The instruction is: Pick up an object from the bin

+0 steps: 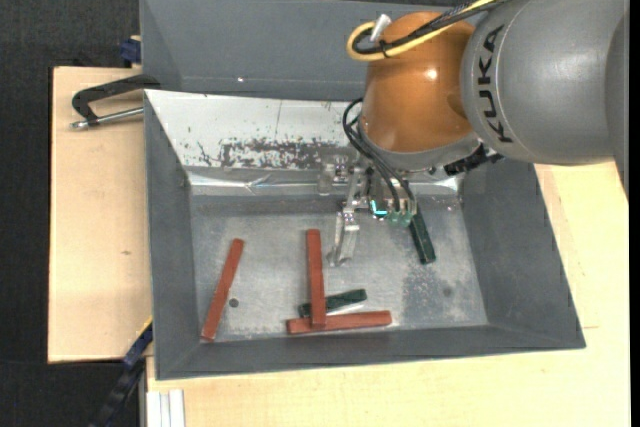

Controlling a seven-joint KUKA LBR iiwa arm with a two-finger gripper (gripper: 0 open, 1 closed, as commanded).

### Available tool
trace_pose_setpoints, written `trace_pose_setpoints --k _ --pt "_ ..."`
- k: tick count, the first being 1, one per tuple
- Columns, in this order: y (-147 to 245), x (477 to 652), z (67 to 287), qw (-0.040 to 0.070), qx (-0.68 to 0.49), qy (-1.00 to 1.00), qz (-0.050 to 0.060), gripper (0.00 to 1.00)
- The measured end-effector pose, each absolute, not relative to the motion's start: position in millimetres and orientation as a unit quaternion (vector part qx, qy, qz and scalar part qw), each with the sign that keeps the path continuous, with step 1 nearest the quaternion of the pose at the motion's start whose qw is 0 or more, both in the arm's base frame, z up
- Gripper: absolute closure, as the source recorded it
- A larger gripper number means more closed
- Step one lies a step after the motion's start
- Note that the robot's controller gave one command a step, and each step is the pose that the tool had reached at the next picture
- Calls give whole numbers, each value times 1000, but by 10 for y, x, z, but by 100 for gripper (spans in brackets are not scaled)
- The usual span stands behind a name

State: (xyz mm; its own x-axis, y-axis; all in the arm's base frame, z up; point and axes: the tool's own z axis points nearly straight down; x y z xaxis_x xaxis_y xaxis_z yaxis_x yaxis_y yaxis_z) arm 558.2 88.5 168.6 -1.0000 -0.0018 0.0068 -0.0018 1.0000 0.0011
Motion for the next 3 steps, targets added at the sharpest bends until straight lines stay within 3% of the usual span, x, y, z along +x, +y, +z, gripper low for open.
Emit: trace_pose_setpoints --k 1,2,3 --pt "882 5601 1725 0 0 -1000 -1 0" --pt "862 5523 1614 -5 19 -1000 -1 0" --pt "938 5334 1248 1 149 -989 0 0"
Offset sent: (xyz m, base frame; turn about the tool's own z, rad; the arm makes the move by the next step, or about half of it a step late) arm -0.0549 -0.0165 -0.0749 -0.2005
